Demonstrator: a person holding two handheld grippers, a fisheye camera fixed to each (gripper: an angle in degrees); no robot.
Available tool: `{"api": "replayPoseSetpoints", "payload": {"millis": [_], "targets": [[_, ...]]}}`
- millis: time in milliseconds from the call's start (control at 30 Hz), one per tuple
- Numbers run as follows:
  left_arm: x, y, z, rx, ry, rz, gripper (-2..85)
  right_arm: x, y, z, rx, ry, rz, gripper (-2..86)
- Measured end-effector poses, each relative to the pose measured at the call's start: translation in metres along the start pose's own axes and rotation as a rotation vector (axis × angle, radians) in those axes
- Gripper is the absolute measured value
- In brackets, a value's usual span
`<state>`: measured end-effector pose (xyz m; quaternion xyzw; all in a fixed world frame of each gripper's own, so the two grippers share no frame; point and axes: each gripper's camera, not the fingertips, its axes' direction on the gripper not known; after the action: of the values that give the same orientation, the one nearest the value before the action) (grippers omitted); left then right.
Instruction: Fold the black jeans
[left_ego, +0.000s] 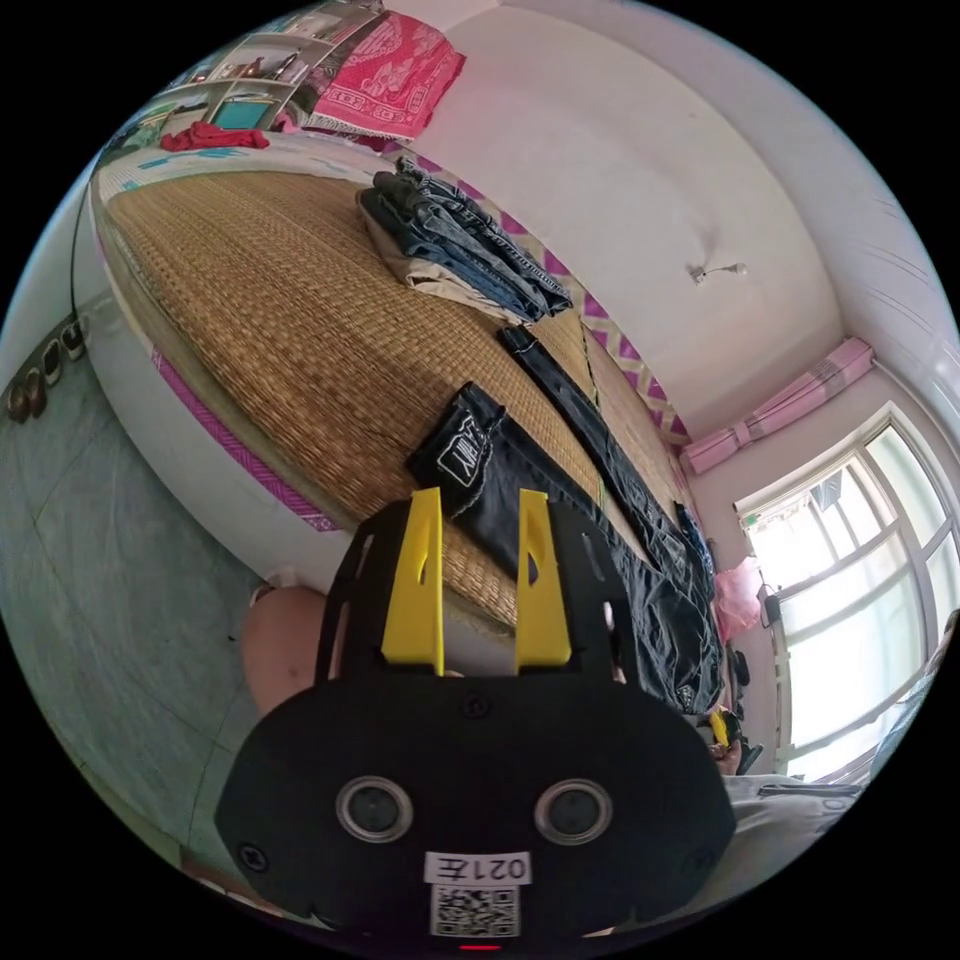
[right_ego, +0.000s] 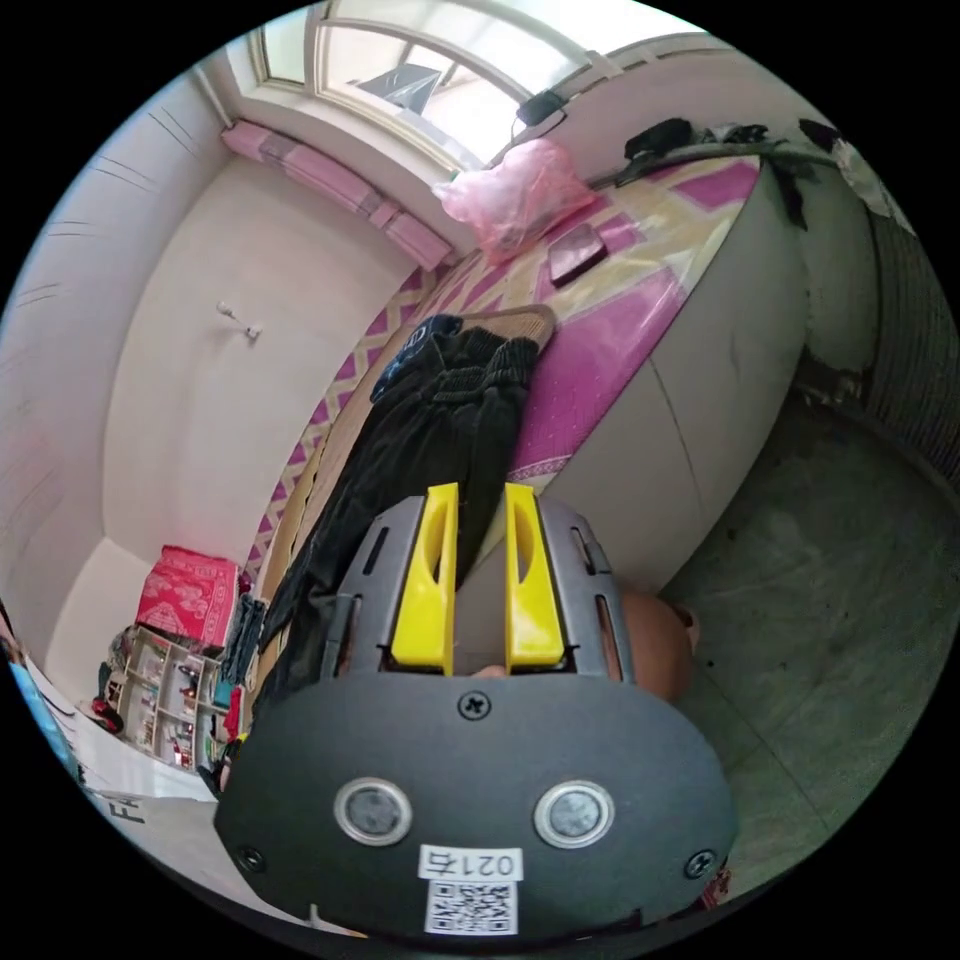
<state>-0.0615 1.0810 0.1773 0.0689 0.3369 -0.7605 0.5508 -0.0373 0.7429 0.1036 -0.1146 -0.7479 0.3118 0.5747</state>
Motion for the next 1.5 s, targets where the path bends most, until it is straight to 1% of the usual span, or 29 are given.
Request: {"api": "replayPoseSetpoints", "payload": {"millis": [33, 100, 233, 333, 400, 467, 500, 633, 767, 833, 967, 1067, 1100, 1167, 1233, 1267, 1333, 1367, 1433, 1500], "targets": [[-0.003, 0.001, 0.001, 0.000, 0.001, -0.001, 10.0, 0.004, 0.000, -0.005, 0.036, 0.016, -0.006, 7.7], [-0.007, 0.001, 0.005, -0.003, -0.003, 0.004, 9.4, 0.009, -0.005, -0.006, 0.045, 0.015, -0.024, 7.8], [-0.014, -0.001, 0.015, -0.017, -0.012, 0.009, 8.5, 0.024, -0.032, 0.014, 0.001, 0.024, -0.039, 8.6], [-0.022, -0.005, 0.026, -0.022, 0.007, -0.014, 6.9, 0.037, -0.055, 0.040, -0.067, 0.043, -0.045, 7.7], [-0.031, -0.007, 0.033, -0.025, 0.037, -0.047, 4.8, 0.046, -0.066, 0.053, -0.097, -0.002, -0.033, 6.2], [-0.040, -0.009, 0.042, -0.039, 0.074, -0.080, 0.7, 0.059, -0.075, 0.059, -0.134, -0.060, 0.023, 2.6], [-0.047, -0.009, 0.047, -0.047, 0.103, -0.102, 0.0, 0.061, -0.076, 0.057, -0.131, -0.076, 0.033, 2.2], [-0.063, -0.007, 0.043, -0.026, 0.221, -0.151, -0.8, 0.072, -0.082, 0.035, -0.110, -0.259, 0.083, 0.6], [-0.043, -0.023, 0.028, -0.024, 0.261, -0.065, -0.9, 0.065, -0.107, 0.037, -0.164, -0.421, 0.102, 0.1], [-0.011, -0.046, 0.020, -0.036, 0.232, 0.044, -1.0, 0.054, -0.124, 0.042, -0.182, -0.462, 0.094, 0.0], [0.041, -0.098, 0.026, -0.076, 0.166, 0.155, -1.0, 0.010, -0.175, 0.067, -0.203, -0.494, 0.035, 0.0], [0.075, -0.154, 0.064, -0.131, 0.114, 0.196, -1.0, -0.020, -0.214, 0.109, -0.233, -0.478, 0.024, 0.1], [0.086, -0.179, 0.088, -0.160, 0.084, 0.208, -1.0, -0.025, -0.222, 0.120, -0.240, -0.472, 0.027, 0.1], [0.099, -0.218, 0.132, -0.208, 0.042, 0.214, -1.0, -0.045, -0.250, 0.170, -0.274, -0.437, 0.042, 0.1], [0.110, -0.269, 0.204, -0.291, -0.018, 0.201, -0.9, -0.058, -0.269, 0.209, -0.299, -0.388, 0.038, 0.1], [0.111, -0.280, 0.223, -0.314, -0.033, 0.196, -0.9, -0.065, -0.279, 0.237, -0.316, -0.343, 0.035, 0.1], [0.116, -0.317, 0.305, -0.420, -0.097, 0.191, -0.9, -0.067, -0.291, 0.278, -0.341, -0.254, 0.046, 0.1], [0.116, -0.323, 0.325, -0.444, -0.116, 0.185, -0.9, -0.062, -0.294, 0.305, -0.361, -0.216, 0.079, 0.0], [0.115, -0.338, 0.395, -0.533, -0.178, 0.167, -0.9, -0.052, -0.294, 0.337, -0.396, -0.176, 0.118, 0.0], [0.118, -0.343, 0.429, -0.577, -0.243, 0.179, -0.9, -0.043, -0.293, 0.353, -0.402, -0.197, 0.146, 0.0]]}}
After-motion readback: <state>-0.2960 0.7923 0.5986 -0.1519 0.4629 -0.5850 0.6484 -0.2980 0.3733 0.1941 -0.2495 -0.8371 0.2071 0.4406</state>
